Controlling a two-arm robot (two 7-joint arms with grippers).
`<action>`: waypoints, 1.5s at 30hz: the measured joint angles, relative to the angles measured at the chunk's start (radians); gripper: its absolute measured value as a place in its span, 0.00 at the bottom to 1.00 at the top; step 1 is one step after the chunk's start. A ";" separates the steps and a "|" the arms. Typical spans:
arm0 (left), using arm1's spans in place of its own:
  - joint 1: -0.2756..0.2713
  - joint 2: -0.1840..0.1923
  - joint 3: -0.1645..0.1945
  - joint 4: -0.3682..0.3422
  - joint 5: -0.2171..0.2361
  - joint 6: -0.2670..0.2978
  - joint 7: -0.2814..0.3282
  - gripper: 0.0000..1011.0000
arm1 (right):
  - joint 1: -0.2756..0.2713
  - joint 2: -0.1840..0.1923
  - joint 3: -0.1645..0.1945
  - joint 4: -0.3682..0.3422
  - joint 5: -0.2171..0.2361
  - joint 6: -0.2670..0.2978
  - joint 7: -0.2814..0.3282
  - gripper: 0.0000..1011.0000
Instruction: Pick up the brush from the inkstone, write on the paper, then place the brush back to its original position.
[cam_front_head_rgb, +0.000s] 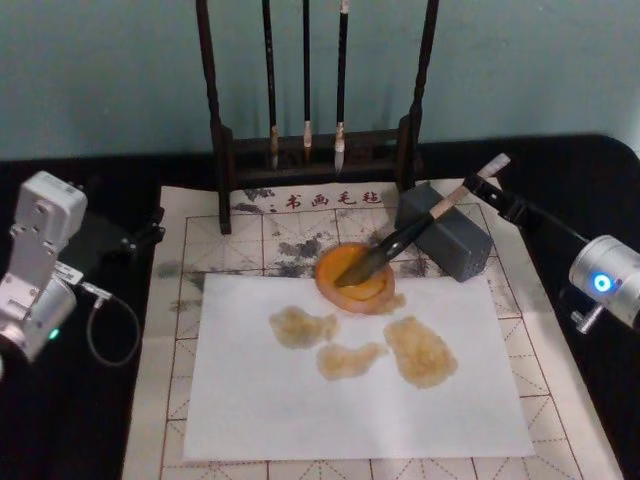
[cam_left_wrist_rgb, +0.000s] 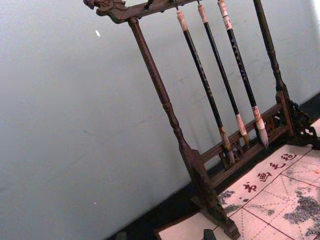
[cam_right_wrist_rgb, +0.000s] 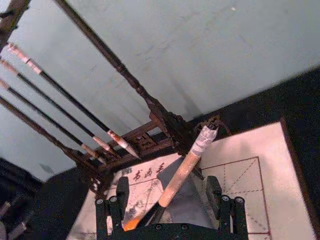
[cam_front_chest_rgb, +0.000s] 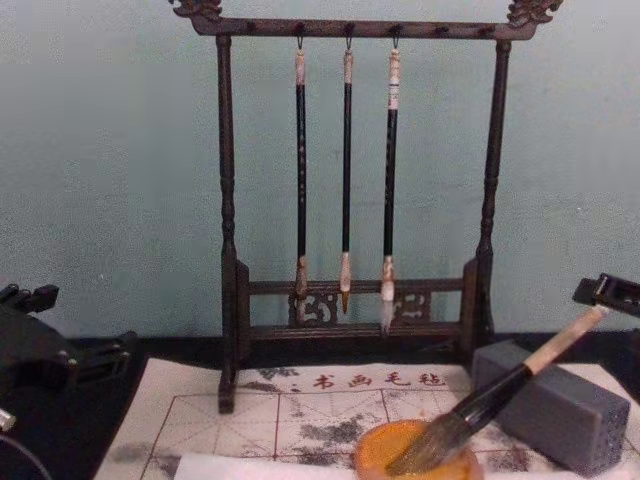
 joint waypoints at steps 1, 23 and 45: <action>0.000 0.000 0.000 0.000 0.000 0.000 0.000 0.99 | 0.005 -0.009 0.004 0.003 0.020 0.013 -0.012 0.99; 0.000 0.000 0.000 0.000 0.000 0.000 0.000 0.99 | 0.046 -0.084 0.015 0.033 0.170 0.050 -0.152 0.99; 0.000 0.000 0.000 0.000 0.000 0.000 0.000 0.99 | 0.077 -0.077 -0.032 0.060 0.210 0.010 -0.194 0.99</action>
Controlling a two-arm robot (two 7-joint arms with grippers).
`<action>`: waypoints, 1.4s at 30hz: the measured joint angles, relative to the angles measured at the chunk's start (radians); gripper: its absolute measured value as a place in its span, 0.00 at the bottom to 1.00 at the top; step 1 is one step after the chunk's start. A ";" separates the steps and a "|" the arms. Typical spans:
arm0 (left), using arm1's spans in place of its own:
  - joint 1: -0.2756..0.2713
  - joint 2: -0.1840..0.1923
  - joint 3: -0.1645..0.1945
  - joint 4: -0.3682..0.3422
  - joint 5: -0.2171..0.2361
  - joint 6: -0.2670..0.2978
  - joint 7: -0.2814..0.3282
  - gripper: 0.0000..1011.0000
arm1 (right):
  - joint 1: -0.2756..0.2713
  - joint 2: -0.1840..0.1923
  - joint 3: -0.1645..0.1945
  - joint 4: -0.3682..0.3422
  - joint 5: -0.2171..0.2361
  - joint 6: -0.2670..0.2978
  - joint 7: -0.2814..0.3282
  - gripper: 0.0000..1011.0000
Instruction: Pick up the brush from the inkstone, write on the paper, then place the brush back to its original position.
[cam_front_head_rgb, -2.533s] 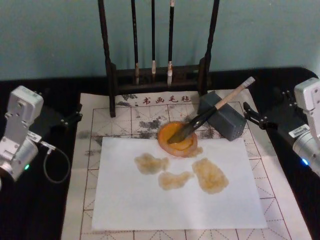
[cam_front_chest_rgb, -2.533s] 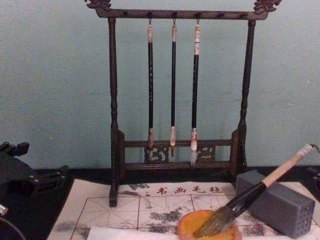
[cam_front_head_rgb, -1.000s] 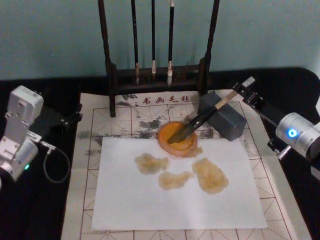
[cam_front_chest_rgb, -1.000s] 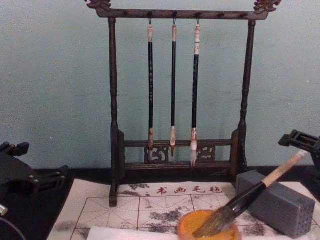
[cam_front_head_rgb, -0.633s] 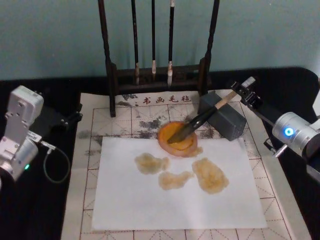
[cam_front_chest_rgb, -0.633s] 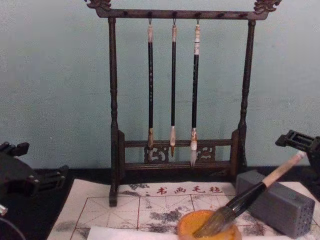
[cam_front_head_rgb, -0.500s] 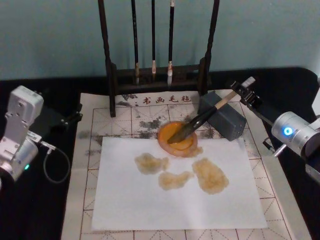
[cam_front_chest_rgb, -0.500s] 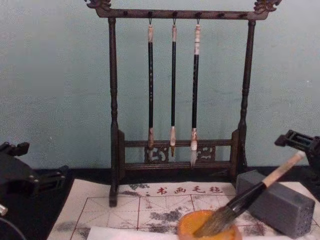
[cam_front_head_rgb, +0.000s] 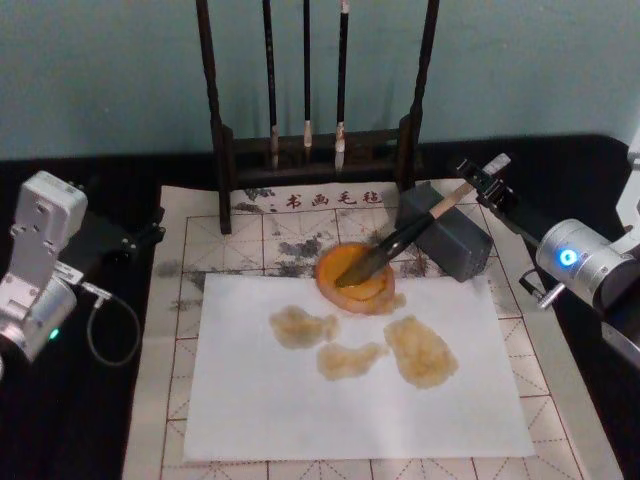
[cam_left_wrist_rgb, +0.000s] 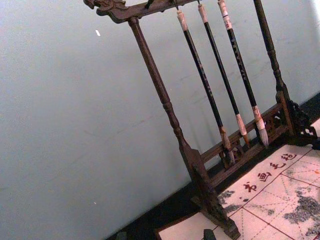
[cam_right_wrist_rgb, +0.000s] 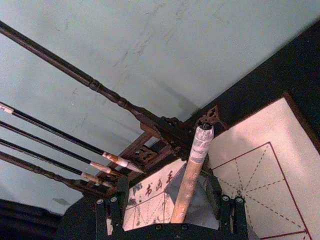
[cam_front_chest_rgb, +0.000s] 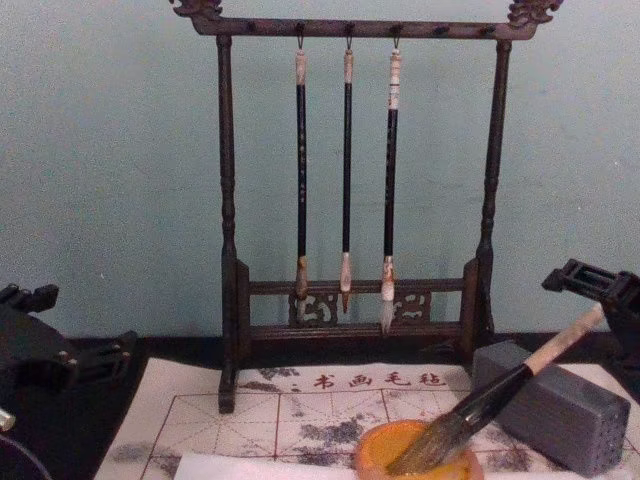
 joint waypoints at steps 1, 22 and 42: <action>0.000 0.000 0.000 0.000 0.000 0.000 0.000 0.99 | 0.003 0.002 -0.005 0.003 0.000 -0.003 -0.003 0.99; 0.000 0.000 0.000 0.000 0.000 0.000 0.000 0.99 | 0.005 0.004 -0.009 0.005 -0.001 -0.006 -0.003 0.99; 0.000 0.000 0.000 0.000 0.000 0.000 0.000 0.99 | 0.017 0.012 -0.024 0.019 0.037 -0.008 -0.016 0.99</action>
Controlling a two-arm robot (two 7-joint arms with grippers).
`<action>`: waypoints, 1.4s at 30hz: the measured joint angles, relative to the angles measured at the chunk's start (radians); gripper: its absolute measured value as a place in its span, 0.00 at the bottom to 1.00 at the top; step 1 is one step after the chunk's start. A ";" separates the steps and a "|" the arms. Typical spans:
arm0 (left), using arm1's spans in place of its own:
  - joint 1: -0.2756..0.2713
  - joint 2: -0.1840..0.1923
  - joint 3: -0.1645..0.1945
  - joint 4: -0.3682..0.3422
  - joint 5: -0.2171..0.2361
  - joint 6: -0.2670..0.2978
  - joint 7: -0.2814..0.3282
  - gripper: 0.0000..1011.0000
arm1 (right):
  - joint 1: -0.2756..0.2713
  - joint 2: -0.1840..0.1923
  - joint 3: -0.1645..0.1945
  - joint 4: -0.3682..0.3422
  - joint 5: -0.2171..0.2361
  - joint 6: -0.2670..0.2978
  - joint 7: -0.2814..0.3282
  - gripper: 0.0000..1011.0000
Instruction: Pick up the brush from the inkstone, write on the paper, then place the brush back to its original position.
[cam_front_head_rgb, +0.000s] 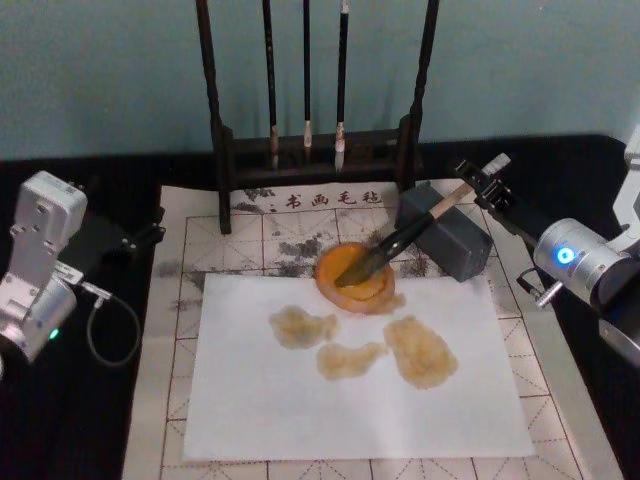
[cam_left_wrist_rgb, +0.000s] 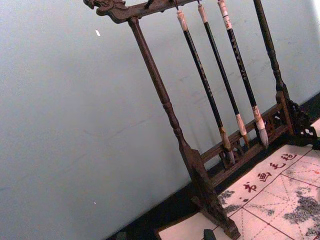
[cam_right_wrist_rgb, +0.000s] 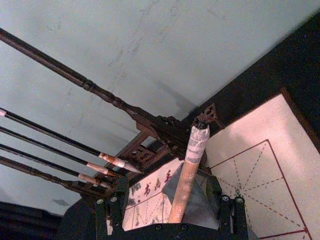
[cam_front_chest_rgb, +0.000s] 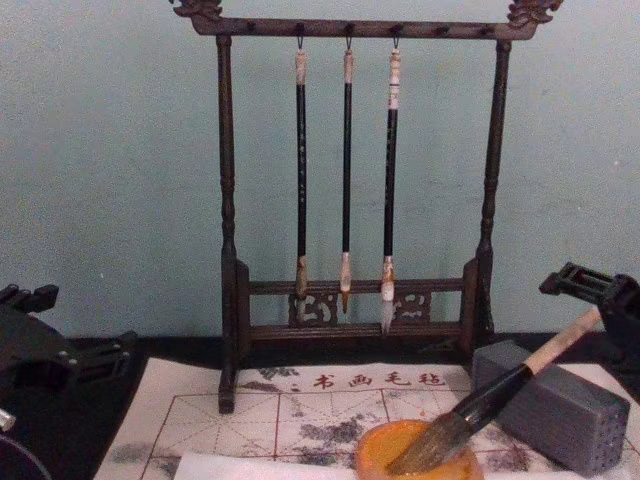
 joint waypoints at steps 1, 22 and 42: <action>0.000 0.000 0.000 0.000 0.000 0.000 0.000 0.99 | 0.002 0.000 -0.001 0.002 0.003 0.000 -0.002 0.99; 0.000 0.000 0.000 0.000 0.000 0.000 0.000 0.99 | 0.084 0.002 -0.055 0.088 0.042 -0.029 -0.004 0.99; 0.000 0.000 0.000 0.000 0.000 0.000 0.000 0.99 | 0.117 0.019 -0.089 0.133 0.091 -0.045 -0.028 0.99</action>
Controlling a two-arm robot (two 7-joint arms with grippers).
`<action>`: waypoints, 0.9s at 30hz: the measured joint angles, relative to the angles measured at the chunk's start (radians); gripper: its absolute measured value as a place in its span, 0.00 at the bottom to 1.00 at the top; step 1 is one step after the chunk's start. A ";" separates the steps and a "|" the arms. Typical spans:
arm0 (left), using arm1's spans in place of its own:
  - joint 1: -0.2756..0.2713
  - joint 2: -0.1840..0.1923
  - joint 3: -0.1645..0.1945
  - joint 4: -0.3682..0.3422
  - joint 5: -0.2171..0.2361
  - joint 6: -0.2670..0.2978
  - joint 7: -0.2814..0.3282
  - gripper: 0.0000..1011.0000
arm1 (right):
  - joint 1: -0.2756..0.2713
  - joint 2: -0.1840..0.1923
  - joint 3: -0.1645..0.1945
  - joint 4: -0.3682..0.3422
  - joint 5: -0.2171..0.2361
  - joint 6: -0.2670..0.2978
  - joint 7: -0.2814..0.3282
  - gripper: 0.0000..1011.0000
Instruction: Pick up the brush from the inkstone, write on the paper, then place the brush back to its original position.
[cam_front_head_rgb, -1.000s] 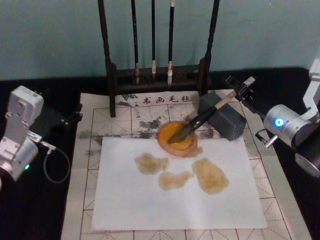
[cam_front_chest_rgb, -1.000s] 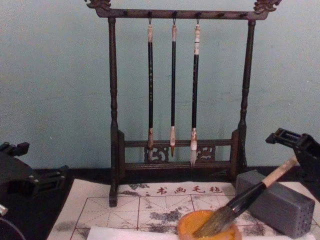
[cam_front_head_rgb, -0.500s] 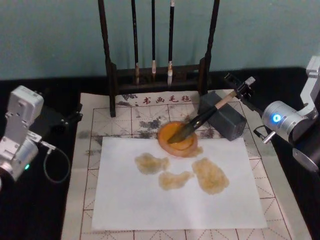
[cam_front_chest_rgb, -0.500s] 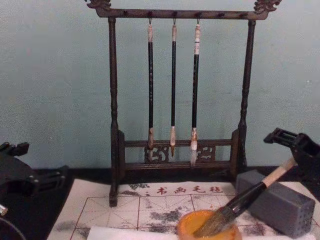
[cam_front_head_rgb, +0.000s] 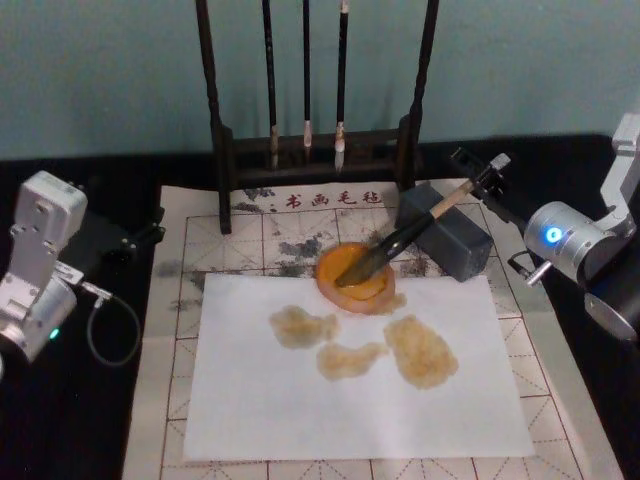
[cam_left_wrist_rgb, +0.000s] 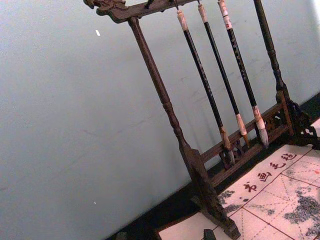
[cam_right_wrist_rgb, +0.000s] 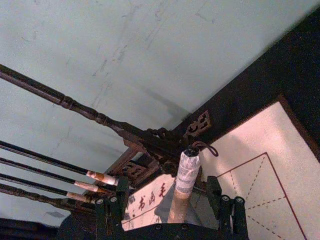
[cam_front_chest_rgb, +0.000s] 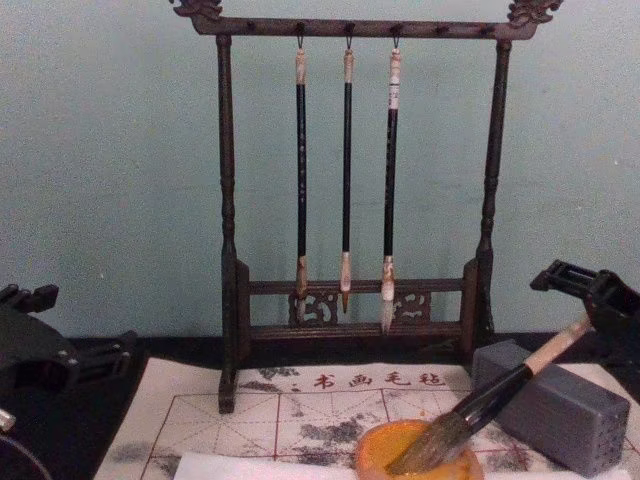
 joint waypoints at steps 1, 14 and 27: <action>0.000 0.000 0.000 0.000 0.000 0.000 0.000 0.99 | 0.000 0.000 -0.001 0.000 0.000 -0.001 -0.001 0.99; 0.000 0.000 0.000 0.000 0.000 0.000 0.000 0.99 | 0.000 -0.001 0.001 0.000 0.000 0.000 -0.001 0.95; 0.000 0.000 0.000 0.000 0.000 0.000 0.000 0.99 | 0.000 -0.001 0.002 0.000 0.000 0.001 0.000 0.61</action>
